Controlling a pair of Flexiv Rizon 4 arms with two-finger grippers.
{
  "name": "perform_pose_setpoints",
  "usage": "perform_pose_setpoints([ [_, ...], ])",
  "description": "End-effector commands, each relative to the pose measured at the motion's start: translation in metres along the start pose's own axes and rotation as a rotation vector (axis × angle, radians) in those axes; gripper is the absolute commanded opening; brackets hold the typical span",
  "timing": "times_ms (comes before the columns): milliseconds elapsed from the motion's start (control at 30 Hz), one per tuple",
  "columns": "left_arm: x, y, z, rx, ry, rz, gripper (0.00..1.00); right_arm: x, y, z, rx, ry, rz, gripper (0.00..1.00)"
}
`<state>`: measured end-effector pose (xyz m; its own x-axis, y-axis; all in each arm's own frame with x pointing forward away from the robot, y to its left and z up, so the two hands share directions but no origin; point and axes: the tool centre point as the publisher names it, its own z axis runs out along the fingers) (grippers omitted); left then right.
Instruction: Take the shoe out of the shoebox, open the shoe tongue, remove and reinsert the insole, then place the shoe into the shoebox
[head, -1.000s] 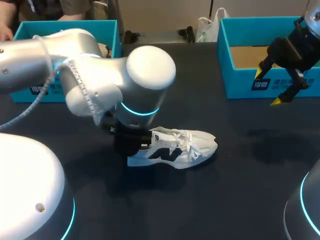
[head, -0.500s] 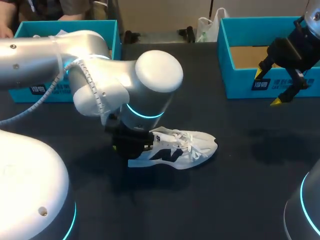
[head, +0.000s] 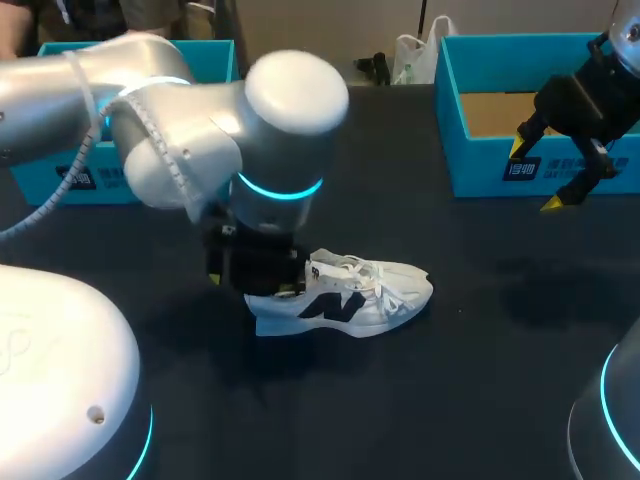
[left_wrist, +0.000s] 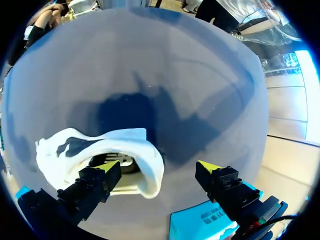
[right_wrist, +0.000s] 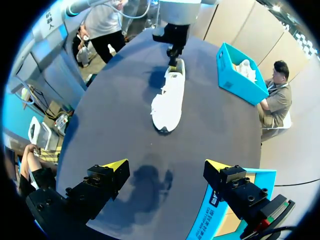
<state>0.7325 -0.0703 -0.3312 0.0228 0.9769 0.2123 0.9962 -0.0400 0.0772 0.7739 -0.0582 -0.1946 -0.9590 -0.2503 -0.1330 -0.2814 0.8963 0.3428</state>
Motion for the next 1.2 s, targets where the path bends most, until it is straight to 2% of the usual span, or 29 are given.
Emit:
perform_pose_setpoints([
  [33, 0.015, 0.004, -0.023, 0.020, -0.072, -0.020, 1.00, -0.002, 0.000, 0.001, 0.001, 0.003, 0.000, 1.00],
  [267, 0.025, 0.006, -0.045, 0.071, -0.163, -0.124, 1.00, -0.002, 0.000, 0.001, 0.001, 0.003, 0.000, 1.00],
  [567, 0.044, 0.003, -0.055, 0.181, -0.264, -0.245, 1.00, -0.002, 0.000, 0.001, 0.001, 0.003, 0.000, 1.00],
  [800, 0.070, 0.004, -0.051, 0.295, -0.329, -0.335, 1.00, -0.002, 0.000, 0.001, 0.001, 0.003, 0.000, 1.00],
  [1000, 0.092, 0.000, -0.039, 0.388, -0.324, -0.374, 1.00, -0.002, 0.000, 0.001, 0.001, 0.003, 0.000, 1.00],
  [1200, 0.092, 0.000, -0.039, 0.388, -0.324, -0.374, 1.00, -0.002, 0.000, 0.001, 0.001, 0.003, 0.000, 1.00],
])
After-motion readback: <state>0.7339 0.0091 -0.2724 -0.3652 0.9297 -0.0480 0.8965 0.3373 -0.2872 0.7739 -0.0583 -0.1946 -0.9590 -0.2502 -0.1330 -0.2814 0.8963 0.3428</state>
